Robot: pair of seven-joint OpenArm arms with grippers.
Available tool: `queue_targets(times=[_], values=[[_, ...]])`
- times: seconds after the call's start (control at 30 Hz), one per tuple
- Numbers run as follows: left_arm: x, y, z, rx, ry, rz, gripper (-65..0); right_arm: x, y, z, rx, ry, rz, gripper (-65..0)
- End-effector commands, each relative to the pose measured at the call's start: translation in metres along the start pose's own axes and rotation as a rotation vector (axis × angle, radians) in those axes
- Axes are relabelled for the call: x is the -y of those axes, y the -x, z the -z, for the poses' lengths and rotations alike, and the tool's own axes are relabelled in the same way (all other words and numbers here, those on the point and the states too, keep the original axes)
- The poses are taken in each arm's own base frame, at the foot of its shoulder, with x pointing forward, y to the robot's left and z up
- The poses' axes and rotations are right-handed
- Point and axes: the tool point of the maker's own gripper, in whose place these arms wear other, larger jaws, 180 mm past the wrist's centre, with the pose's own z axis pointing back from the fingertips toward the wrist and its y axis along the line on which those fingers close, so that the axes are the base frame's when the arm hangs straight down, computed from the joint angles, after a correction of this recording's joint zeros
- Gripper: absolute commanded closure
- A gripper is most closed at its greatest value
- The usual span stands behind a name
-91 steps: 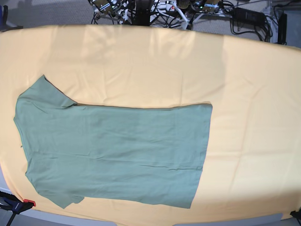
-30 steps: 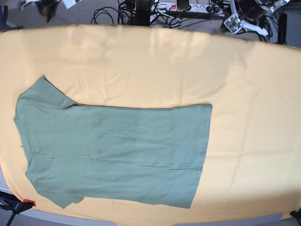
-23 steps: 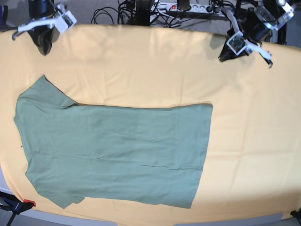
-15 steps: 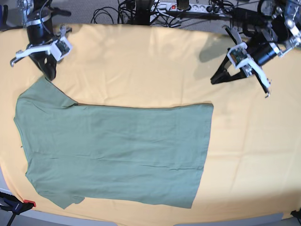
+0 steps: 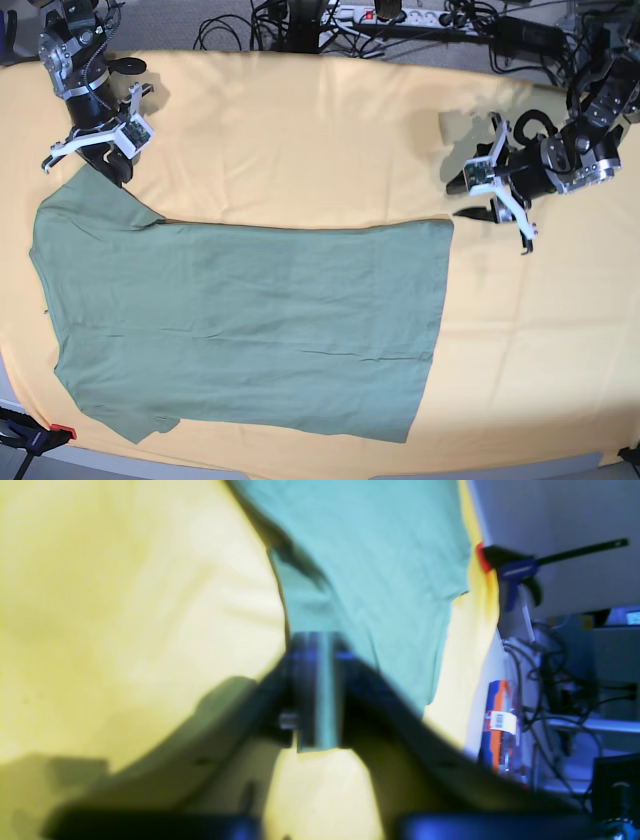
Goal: Fold the T-shirt properly
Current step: 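Move both grippers down to the shirt's shoulder and hem corners, then grasp the shirt edge with both grippers and drag it to straighten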
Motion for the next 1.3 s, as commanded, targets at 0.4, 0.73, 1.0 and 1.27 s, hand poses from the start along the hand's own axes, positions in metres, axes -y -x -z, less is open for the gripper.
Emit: queue_targets(times=[0.4,0.73,1.0,1.27], values=[[-0.049,0.012,0.048,-0.037,0.033,0.159,-33.4,0.010,0.005,0.001,-0.016,0.035,-0.014,-36.4],[-0.034,0.016,0.077,-0.069,0.160,0.190,-24.5,0.002,0.017,0.004,-0.048,0.003,0.006,-37.5],[-0.043,0.018,0.075,-0.083,0.133,0.187,0.0,0.000,0.054,0.030,-0.116,-0.067,0.023,-37.5],[-0.055,0.015,0.073,-0.075,0.093,0.172,0.0,0.015,0.092,0.047,-0.255,-0.089,-0.031,-35.4]])
